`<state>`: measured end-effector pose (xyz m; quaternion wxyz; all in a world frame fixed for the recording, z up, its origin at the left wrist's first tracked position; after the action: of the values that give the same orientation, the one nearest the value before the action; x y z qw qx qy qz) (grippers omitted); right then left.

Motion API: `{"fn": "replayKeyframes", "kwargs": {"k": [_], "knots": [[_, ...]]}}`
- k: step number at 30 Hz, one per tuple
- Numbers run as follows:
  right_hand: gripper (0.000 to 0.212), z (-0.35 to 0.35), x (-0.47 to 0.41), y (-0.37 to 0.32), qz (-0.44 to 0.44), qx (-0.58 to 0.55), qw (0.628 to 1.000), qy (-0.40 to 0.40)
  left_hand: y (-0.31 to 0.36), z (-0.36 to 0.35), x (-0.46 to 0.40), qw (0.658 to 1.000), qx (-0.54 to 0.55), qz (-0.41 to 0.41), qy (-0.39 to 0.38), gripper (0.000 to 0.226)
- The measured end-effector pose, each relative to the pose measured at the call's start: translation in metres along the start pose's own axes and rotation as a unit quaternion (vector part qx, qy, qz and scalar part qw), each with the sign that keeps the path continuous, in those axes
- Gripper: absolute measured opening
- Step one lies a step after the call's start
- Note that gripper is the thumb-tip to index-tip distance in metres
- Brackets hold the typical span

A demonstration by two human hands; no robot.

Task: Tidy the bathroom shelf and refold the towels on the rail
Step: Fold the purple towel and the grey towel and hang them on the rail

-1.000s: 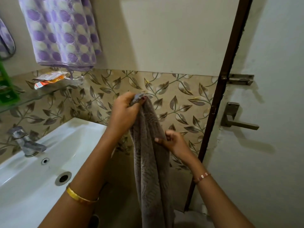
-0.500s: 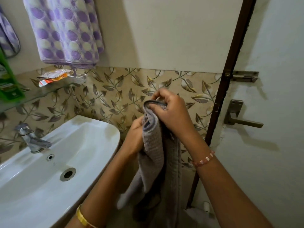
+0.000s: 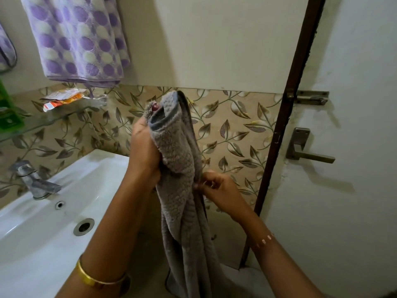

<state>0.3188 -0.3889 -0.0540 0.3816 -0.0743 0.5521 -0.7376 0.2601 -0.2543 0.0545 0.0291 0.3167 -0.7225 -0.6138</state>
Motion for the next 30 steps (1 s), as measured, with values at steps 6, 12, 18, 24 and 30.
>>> {"fn": "replayKeyframes", "kwargs": {"k": [6,12,18,24,30], "knots": [[0.020,0.010,-0.008,0.001,0.012,-0.085,0.971,0.222,-0.003,0.017,0.002,0.998,0.027,0.022,0.043,0.020],[0.014,-0.004,-0.002,0.041,-0.107,0.012,0.993,-0.052,-0.007,0.024,0.006,0.993,0.089,0.032,0.069,0.020],[0.015,0.000,-0.002,0.049,-0.118,0.041,0.989,0.083,-0.013,0.046,0.004,0.979,-0.182,-0.016,0.087,0.023],[0.022,0.020,-0.024,-0.054,0.091,0.038,0.986,0.136,-0.022,0.031,0.026,0.970,-0.221,-0.087,-0.047,0.030],[0.013,0.016,-0.031,-0.093,0.138,-0.002,0.980,0.144,-0.035,-0.002,0.037,0.980,-0.154,-0.045,-0.113,0.024]]}}
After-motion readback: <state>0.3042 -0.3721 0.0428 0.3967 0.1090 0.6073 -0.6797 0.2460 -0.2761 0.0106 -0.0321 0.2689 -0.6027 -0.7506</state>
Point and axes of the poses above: each hand's wrist, its own x-axis away from the middle knuckle, its own z-axis out of the back of the hand, y = z × x, the point moved 1 cm from there along -x, towards the middle knuckle, and after that the axes turned 4 degrees about -y, right-handed, at the moved point
